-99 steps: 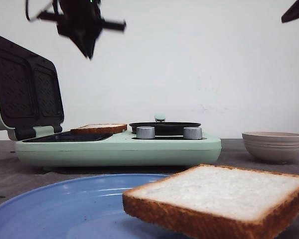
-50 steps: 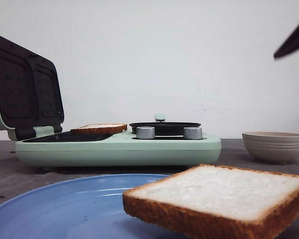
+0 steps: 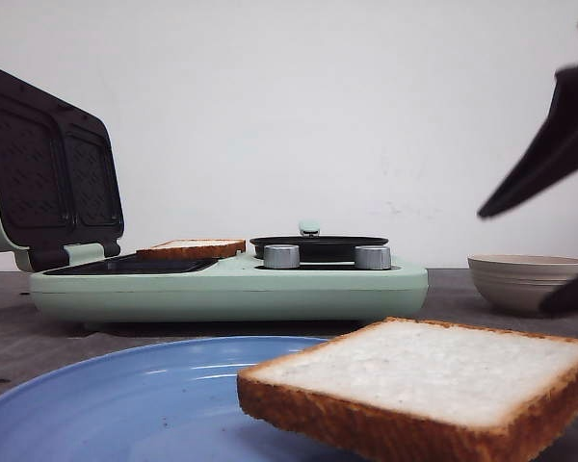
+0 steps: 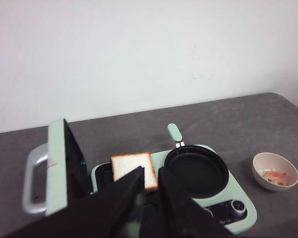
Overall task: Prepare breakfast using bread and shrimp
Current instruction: 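Lift the right gripper's bread slice up over the blue plate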
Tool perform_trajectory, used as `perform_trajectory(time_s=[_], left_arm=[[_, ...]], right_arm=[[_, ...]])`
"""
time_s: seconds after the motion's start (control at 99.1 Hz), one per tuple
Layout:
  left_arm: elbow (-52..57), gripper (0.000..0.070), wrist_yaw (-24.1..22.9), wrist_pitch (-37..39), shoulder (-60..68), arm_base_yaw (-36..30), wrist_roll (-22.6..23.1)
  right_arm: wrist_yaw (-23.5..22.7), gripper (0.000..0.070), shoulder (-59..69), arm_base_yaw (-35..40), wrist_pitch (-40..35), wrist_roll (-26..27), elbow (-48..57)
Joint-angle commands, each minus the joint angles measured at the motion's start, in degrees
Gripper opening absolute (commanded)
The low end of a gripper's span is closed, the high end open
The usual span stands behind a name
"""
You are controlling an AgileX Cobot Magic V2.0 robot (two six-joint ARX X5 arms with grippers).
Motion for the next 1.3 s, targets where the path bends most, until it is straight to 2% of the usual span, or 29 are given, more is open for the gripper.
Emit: perform_trajectory(time_s=[0.0, 0.182, 0.323, 0.414, 0.585, 0.757, 1.06, 1.11, 1.201, 1.292], left_arm=[[0.90, 0.0000, -0.13, -0.68, -1.07, -0.42, 0.46], [-4.68, 0.0000, -4.26, -0.22, -7.78, -0.42, 0.70], [-12.41, 0.0000, -4.28, 1.18, -13.73, -0.42, 1.25], [-17.05, 0.0000, -4.26, 1.20, -16.46, -0.42, 1.38], [-24.20, 0.0000, -4.24, 2.56, -20.52, -0.42, 1.29], [-26.05, 0.0000, -3.98, 5.11, -21.73, -0.42, 1.31], [-26.05, 0.0000, -2.84, 7.41, -21.73, -0.42, 1.42], [-26.05, 0.0000, -2.25, 7.41, -21.73, -0.42, 1.57], [-26.05, 0.0000, -2.23, 7.39, -21.73, -0.42, 1.60], [-26.05, 0.0000, -2.25, 7.39, -21.73, -0.42, 1.60]], right_arm=[[-0.44, 0.0448, 2.12, 0.28, 0.57, -2.03, 0.76], [0.70, 0.0448, 5.90, 0.31, 0.48, -7.28, 0.76], [2.89, 0.0448, 6.78, 0.33, 0.37, -12.85, 0.76], [2.93, 0.0448, 6.93, 0.74, 0.35, -14.58, 0.76], [2.29, 0.0447, 6.93, 3.21, -0.13, -15.45, 0.76], [-0.02, 0.0445, 6.95, 6.56, -0.79, -15.58, 0.76], [4.35, 0.0444, 8.72, 8.68, -1.75, -15.96, 0.74], [4.26, 0.0415, 9.25, 8.68, -1.70, -15.67, 0.74], [2.78, 0.0271, 9.99, 8.68, -1.68, -15.41, 0.74], [1.64, 0.0174, 10.01, 8.66, -1.55, -14.62, 0.74]])
